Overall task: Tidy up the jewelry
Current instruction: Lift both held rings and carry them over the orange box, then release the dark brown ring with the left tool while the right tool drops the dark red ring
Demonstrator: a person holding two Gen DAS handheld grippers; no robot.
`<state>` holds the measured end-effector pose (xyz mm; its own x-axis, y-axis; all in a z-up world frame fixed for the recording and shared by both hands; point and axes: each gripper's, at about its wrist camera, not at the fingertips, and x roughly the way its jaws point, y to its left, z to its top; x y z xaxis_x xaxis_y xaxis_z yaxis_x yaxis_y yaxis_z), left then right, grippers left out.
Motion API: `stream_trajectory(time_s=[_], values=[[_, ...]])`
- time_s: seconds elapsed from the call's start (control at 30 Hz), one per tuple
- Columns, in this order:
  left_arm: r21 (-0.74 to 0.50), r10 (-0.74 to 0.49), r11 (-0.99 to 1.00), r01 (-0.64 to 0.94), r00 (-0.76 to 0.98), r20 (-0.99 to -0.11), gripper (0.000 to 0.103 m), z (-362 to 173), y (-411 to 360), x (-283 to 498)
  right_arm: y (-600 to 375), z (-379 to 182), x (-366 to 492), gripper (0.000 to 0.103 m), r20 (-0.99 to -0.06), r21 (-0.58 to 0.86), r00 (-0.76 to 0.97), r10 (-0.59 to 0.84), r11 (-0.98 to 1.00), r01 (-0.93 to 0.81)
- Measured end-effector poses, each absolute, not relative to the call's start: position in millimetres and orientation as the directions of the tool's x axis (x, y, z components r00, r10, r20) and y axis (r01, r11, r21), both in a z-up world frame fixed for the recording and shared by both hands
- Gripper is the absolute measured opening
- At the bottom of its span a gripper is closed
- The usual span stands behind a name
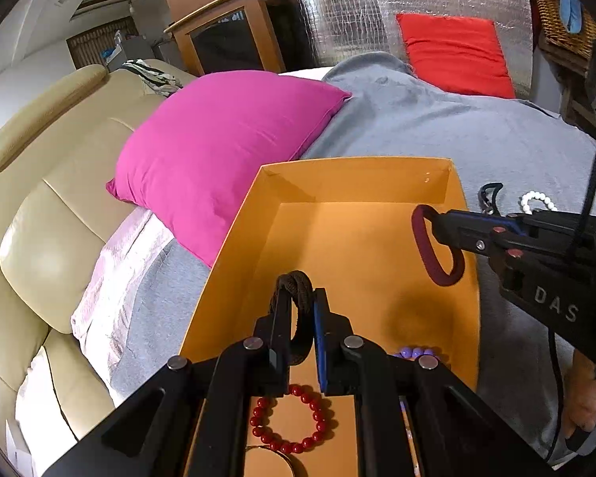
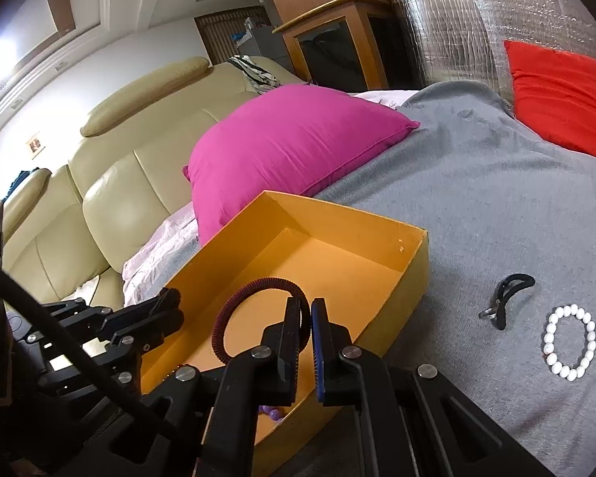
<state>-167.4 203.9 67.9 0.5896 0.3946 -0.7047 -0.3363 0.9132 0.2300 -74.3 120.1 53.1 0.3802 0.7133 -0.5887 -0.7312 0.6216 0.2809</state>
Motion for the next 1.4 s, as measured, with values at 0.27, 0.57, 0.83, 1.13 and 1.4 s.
stream_trajectory(time_s=[0.27, 0.57, 0.83, 1.13, 1.4], values=[[0.237, 0.403, 0.908, -0.346, 0.563, -0.721, 0.011, 57, 210, -158, 121, 47, -69, 0.007, -0.606, 0.285, 0.379, 0.699, 0.636, -0.717], [0.241, 0.408, 0.903, -0.355, 0.539, -0.737, 0.011, 47, 214, -151, 121, 42, -65, 0.007, -0.617, 0.3, 0.376, 0.692, 0.648, -0.7], [0.248, 0.41, 0.902, -0.353, 0.524, -0.746, 0.011, 42, 214, -144, 121, 43, -64, 0.007, -0.62, 0.308, 0.371, 0.692, 0.649, -0.696], [0.261, 0.42, 0.898, -0.355, 0.508, -0.752, 0.013, 41, 214, -139, 121, 42, -60, 0.008, -0.626, 0.323, 0.361, 0.691, 0.651, -0.687], [0.272, 0.436, 0.89, -0.365, 0.51, -0.742, 0.041, 42, 215, -141, 118, 41, -56, 0.008, -0.624, 0.352, 0.346, 0.701, 0.647, -0.676]])
